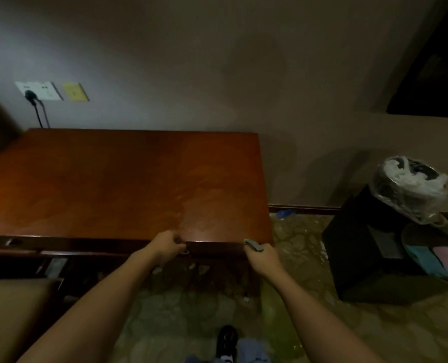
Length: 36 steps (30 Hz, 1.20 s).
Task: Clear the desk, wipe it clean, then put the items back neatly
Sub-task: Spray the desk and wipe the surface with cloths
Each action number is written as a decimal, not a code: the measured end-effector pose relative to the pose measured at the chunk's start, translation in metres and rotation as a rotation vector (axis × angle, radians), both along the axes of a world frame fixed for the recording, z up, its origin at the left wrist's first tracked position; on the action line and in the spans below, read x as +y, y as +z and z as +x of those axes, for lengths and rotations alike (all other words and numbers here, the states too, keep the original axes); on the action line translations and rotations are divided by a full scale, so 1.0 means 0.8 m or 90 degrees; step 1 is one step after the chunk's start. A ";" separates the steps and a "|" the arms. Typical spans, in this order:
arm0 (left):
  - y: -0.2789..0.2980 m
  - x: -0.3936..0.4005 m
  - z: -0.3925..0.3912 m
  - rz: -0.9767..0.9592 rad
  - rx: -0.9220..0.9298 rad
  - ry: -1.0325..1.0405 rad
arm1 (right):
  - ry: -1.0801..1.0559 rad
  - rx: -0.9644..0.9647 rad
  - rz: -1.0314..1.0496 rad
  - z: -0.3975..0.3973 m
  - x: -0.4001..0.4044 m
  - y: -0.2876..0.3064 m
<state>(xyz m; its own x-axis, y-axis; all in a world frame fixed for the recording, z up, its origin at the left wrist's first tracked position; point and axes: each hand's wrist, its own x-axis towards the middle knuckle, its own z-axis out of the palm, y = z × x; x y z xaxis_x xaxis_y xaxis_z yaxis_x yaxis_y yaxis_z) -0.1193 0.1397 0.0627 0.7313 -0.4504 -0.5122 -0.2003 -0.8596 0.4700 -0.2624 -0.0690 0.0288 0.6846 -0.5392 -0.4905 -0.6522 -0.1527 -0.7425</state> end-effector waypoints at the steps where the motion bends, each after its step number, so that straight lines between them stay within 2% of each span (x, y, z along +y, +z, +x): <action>1: -0.003 0.005 -0.009 -0.001 0.000 0.006 | -0.036 0.004 -0.006 -0.009 0.002 -0.004; 7: -0.013 -0.005 -0.075 -0.021 0.019 -0.024 | -0.092 -0.038 -0.033 -0.073 -0.015 0.011; 14: 0.003 -0.090 -0.127 -0.038 0.042 -0.137 | -0.151 -0.158 -0.099 -0.167 -0.052 0.030; 21: 0.040 -0.274 -0.183 -0.047 0.007 -0.295 | -0.228 -0.226 -0.108 -0.272 -0.167 0.053; 30: 0.033 -0.541 -0.313 -0.050 -0.030 -0.489 | -0.229 -0.285 -0.255 -0.396 -0.352 0.080; 36: 0.030 -0.668 -0.373 -0.054 -0.055 -0.567 | -0.299 -0.291 -0.264 -0.465 -0.466 0.087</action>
